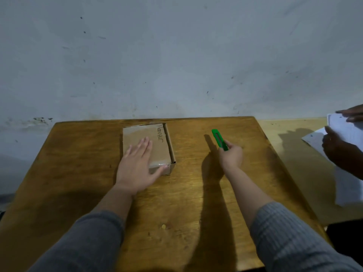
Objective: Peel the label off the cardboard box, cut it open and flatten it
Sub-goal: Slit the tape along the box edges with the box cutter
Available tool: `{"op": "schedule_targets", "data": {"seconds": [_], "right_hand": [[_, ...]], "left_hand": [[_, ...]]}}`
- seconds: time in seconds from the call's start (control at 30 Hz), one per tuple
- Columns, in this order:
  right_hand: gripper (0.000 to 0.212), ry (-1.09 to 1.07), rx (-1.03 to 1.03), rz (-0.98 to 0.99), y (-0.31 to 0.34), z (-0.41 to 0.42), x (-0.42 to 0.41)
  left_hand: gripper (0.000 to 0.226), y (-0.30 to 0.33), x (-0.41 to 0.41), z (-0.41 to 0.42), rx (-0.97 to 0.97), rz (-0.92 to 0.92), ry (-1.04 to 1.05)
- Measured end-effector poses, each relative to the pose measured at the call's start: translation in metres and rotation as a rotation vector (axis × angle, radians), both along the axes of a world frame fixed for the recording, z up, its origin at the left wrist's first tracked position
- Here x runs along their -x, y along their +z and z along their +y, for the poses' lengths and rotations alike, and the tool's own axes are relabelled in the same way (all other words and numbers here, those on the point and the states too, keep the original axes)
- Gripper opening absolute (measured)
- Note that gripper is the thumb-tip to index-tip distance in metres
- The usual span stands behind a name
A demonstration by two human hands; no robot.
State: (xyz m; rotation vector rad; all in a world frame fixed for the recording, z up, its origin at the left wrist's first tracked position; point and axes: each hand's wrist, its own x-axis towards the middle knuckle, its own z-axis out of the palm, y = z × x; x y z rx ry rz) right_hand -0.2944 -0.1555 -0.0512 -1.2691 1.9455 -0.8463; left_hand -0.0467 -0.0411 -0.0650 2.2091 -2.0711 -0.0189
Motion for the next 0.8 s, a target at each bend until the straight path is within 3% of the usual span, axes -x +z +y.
{"op": "schedule_targets", "data": {"seconds": [0.2, 0.43, 0.6, 0.7, 0.8], "right_hand": [[0.042, 0.034, -0.005, 0.404, -0.025, -0.017, 0.008], [0.042, 0.044, 0.000, 0.337, -0.038, -0.018, 0.006], [0.060, 0.100, -0.007, 0.437, -0.033, -0.014, 0.005], [0.049, 0.190, 0.107, 0.451, -0.026, -0.002, -0.010], [0.037, 0.355, 0.208, 0.242, -0.019, 0.019, -0.045]], "left_hand": [[0.094, -0.003, -0.001, -0.006, -0.033, 0.000, 0.009], [0.095, -0.007, -0.002, -0.006, -0.012, 0.000, 0.025], [0.096, -0.002, -0.003, -0.004, -0.043, 0.016, 0.001], [0.098, 0.003, 0.000, -0.003, -0.075, 0.004, -0.003], [0.100, 0.006, 0.001, -0.002, -0.100, -0.007, -0.006]]}}
